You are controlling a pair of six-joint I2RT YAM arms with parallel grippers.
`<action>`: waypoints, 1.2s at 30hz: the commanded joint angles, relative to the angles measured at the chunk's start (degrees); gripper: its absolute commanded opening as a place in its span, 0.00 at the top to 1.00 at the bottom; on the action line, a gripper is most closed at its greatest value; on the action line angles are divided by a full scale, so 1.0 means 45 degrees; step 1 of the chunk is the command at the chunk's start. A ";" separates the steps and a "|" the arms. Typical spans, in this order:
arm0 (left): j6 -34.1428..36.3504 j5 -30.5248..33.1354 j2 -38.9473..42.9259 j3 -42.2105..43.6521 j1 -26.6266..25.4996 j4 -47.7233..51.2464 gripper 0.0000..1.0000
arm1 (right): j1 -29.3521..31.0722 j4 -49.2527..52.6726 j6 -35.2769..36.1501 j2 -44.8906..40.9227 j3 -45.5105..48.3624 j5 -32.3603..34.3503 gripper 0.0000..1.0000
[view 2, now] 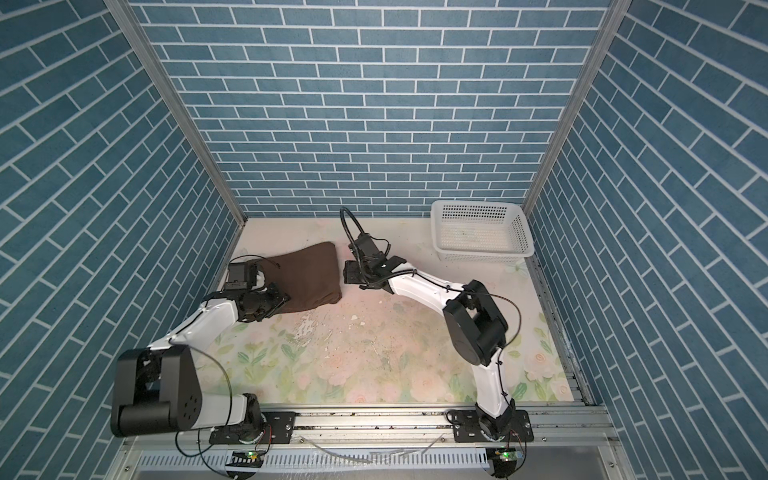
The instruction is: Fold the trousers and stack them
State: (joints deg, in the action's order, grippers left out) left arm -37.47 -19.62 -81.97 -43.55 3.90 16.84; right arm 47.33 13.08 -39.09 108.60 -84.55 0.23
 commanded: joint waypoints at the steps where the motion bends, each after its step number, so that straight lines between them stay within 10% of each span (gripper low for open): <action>1: -0.0759 -0.0003 -0.1157 -0.0139 0.0071 -0.1963 0.66 | -0.0345 -0.0635 0.0290 -0.1863 0.1838 0.1071 0.45; 23: -0.0581 0.0987 -0.8087 -0.6973 0.0705 -0.1023 0.66 | -0.0982 0.0894 -0.0107 -0.6760 0.6883 0.3537 0.45; 36: 0.0393 0.3214 -0.3205 -0.6608 0.0694 0.0828 0.58 | -0.1301 0.1123 0.0649 -0.9110 0.7968 0.5028 0.44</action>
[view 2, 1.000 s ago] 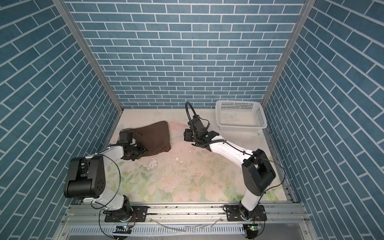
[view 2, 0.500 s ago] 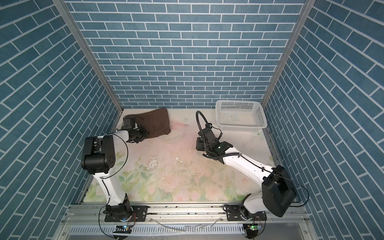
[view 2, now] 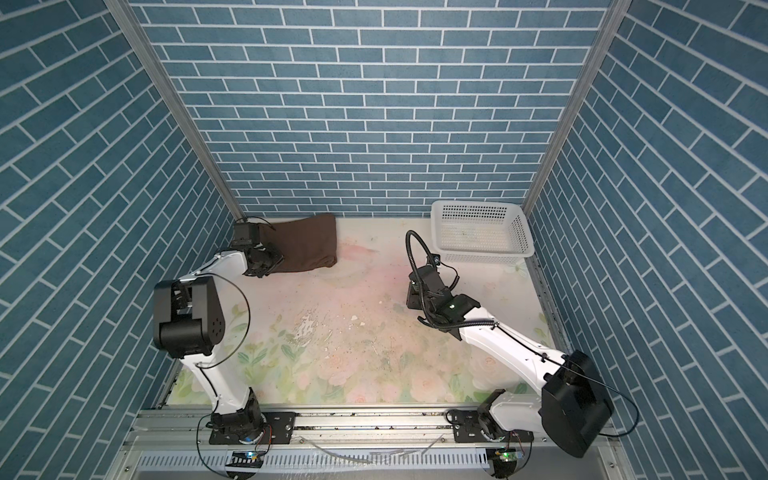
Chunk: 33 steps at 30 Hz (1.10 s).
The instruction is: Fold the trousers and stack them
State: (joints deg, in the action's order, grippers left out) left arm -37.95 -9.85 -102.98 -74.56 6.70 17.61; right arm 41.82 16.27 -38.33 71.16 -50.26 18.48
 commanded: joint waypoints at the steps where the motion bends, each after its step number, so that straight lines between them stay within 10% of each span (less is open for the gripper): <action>1: 0.0505 0.1223 0.2196 0.0583 0.0064 0.0639 0.57 | -0.0058 0.0528 0.0580 -0.1120 0.0377 0.1245 0.44; 17: 0.1266 0.2696 1.0778 0.3939 0.0003 0.1593 0.42 | -0.0153 0.2911 0.1621 -0.6170 0.0828 0.4118 0.43; 20: 0.1332 0.2367 1.1539 0.4125 0.0008 0.1961 0.01 | -0.0151 0.3208 0.1736 -0.7137 0.1217 0.4692 0.40; 28: 0.1964 0.1517 1.3682 0.4997 0.0015 0.1881 0.01 | -0.0152 0.3208 0.2697 -0.8786 0.2466 0.6389 0.29; 29: 0.2014 0.1589 1.3817 0.5053 0.0012 0.1936 0.01 | -0.0154 0.3224 0.2774 -0.8865 0.2525 0.6528 0.03; 33: 0.1577 0.1599 1.3920 0.5726 0.0005 0.1749 0.01 | -0.0149 0.2967 0.3601 -0.9064 0.2783 0.6722 0.01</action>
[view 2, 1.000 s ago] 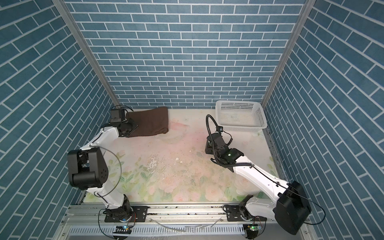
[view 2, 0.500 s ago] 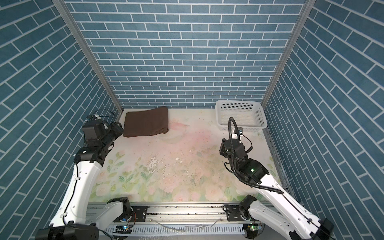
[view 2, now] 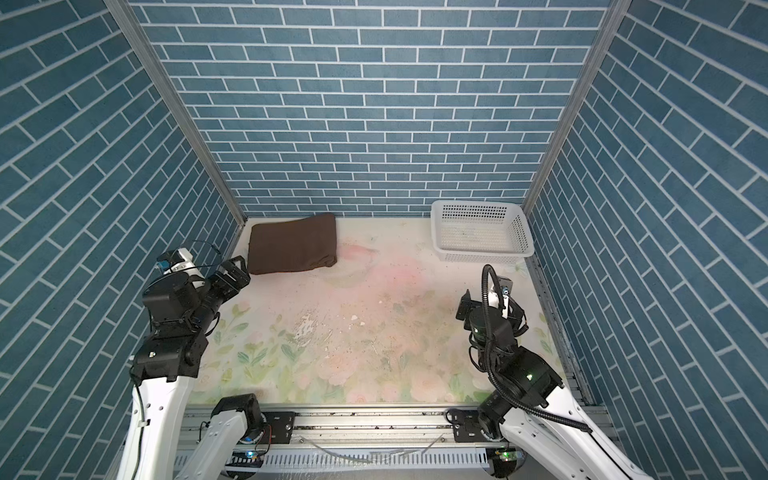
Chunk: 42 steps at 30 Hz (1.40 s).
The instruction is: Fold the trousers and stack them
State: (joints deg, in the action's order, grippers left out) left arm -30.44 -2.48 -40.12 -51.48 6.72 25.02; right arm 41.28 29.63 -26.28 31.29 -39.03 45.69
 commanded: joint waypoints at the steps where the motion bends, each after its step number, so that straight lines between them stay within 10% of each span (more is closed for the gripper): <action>1: -0.0388 -0.0546 -0.0040 0.1203 0.0008 -0.0386 0.01 | -0.0037 -0.0500 0.1387 -0.0250 0.0505 0.0700 0.01; 7: -0.0593 -0.1623 0.0640 0.5497 -0.0001 -0.6477 0.01 | -0.0030 -0.6751 0.6286 -0.0865 0.4036 -0.0620 0.01; 13: 0.2227 0.0131 0.0297 0.5007 -0.0448 -0.5017 0.01 | -0.0395 -0.9638 0.7411 -0.0550 0.6275 -0.1144 0.01; 24: 0.4371 0.5410 -0.2530 0.6204 -0.1611 -0.7537 0.01 | -0.5109 -1.3078 0.5617 0.4506 0.6612 -0.3243 0.01; 32: 0.5284 0.4160 -0.7482 0.7111 -0.1596 -1.3980 0.01 | -0.8400 -1.7242 0.5193 0.9891 0.4932 -0.6524 0.01; 36: 0.6036 0.3583 -0.8291 0.6019 -0.1601 -1.3069 0.01 | -0.9566 -2.0892 0.4551 1.2914 0.5194 -0.7737 0.02; 42: 0.6521 0.3234 -0.9925 0.7498 -0.1616 -1.7624 0.01 | -1.0012 -1.9267 0.4263 1.2542 0.4726 -0.8543 0.01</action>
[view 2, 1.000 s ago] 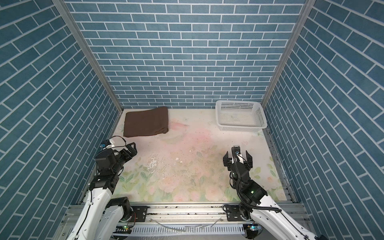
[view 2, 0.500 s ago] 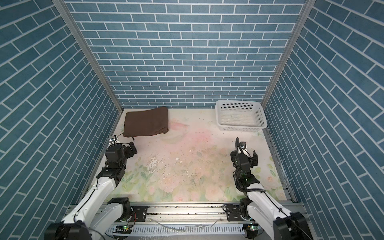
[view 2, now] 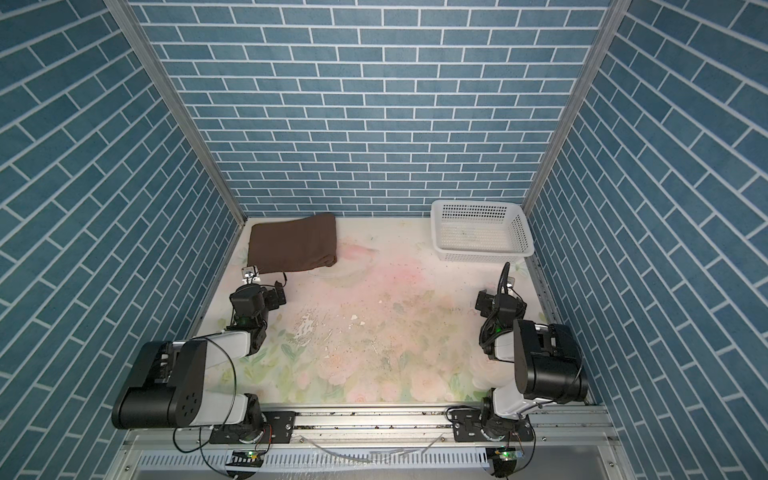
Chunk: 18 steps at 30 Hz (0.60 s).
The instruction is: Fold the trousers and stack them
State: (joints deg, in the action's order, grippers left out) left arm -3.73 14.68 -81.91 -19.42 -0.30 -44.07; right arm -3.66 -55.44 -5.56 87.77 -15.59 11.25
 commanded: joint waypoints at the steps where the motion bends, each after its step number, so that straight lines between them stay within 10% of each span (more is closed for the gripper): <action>1: 0.0916 -0.1073 -0.1229 0.0304 -0.0062 -0.2963 0.01 | -0.0012 -0.0382 -0.0146 0.0150 -0.0744 -0.1190 0.01; 18: 0.1434 -0.2239 -0.1193 -0.0509 -0.0174 -0.1237 0.01 | -0.0007 0.1624 0.0568 0.0157 -0.1704 -0.2958 0.01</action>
State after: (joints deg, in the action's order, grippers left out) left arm 2.04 5.04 -87.37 -20.97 -0.84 -48.77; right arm -3.66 -48.80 -5.06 88.03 -20.67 -0.64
